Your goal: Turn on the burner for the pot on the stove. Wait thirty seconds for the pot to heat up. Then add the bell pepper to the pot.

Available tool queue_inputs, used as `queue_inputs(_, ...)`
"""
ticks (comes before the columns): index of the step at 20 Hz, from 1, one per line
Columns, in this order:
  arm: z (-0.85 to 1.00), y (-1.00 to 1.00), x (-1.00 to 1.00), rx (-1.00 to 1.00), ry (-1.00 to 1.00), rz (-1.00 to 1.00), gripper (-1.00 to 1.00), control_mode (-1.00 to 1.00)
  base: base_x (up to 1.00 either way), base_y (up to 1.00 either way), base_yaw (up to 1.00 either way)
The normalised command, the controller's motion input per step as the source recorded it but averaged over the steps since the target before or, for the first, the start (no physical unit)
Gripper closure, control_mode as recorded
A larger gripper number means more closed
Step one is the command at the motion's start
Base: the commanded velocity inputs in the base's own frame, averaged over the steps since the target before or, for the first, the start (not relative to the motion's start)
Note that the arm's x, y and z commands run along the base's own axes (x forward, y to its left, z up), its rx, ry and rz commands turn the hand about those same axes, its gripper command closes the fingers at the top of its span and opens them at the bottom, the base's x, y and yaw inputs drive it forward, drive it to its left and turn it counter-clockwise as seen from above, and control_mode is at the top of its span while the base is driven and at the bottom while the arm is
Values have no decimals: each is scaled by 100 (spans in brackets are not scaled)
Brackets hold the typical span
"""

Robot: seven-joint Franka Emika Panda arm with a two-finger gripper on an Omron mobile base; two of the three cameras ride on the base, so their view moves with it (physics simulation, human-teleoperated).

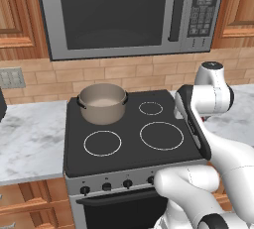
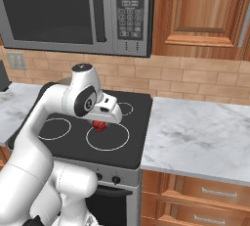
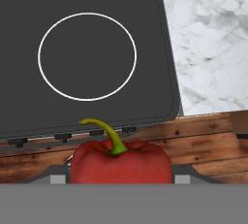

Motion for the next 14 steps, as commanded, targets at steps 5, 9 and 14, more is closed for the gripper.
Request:
queue_inputs(5,0,0,0,0,0,0,100,-100,0,0,0)
queue_inputs(9,0,0,0,0,0,0,100,-100,0,0,0)
queue_inputs(14,0,0,0,0,0,0,100,-100,0,0,0)
